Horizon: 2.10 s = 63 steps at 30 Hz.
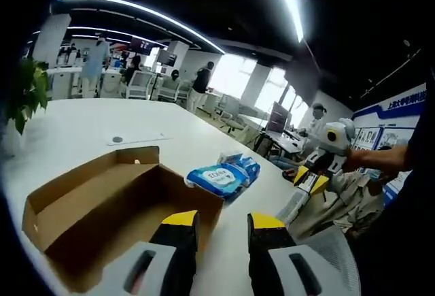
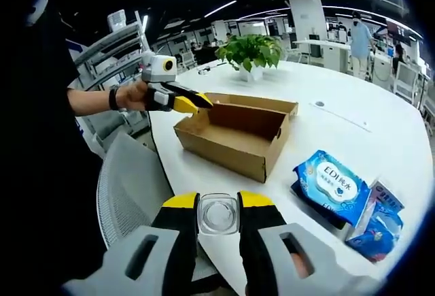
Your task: Operate the shoe box by opening the lid, removing the specified soft item, and placing it in the target area until the item is outside and the box remains undamaged.
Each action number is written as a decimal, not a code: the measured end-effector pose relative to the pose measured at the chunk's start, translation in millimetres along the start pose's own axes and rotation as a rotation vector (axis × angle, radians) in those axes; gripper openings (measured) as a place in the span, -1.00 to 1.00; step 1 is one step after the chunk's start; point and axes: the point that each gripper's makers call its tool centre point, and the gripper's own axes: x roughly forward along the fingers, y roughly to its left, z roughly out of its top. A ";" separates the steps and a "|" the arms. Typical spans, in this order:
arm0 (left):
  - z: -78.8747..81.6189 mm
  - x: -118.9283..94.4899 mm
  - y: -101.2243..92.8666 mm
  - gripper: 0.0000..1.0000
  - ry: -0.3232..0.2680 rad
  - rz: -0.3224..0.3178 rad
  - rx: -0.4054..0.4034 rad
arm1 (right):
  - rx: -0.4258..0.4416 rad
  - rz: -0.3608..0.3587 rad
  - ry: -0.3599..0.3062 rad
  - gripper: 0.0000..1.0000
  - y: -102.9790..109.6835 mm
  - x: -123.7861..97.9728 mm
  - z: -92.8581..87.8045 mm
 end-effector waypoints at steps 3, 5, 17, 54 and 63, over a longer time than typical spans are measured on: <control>-2.1 0.2 -2.3 -0.45 -0.003 0.002 -0.010 | -0.028 -0.005 0.039 -0.62 -7.5 -2.8 -3.3; -5.0 1.0 -5.5 -0.44 0.003 -0.002 -0.015 | -0.046 -0.007 0.063 -0.62 -17.0 -5.8 -5.5; -16.0 -5.3 -4.8 -0.44 0.000 0.034 -0.038 | -0.168 -0.022 0.184 -0.62 -53.0 -10.3 -4.8; -22.3 -35.6 18.7 -0.45 -0.030 0.163 -0.102 | -0.497 -0.056 0.574 -0.62 -183.8 -10.9 21.5; -28.0 -43.0 19.3 -0.45 -0.027 0.186 -0.117 | -0.503 -0.099 0.581 -0.62 -219.9 -9.4 30.0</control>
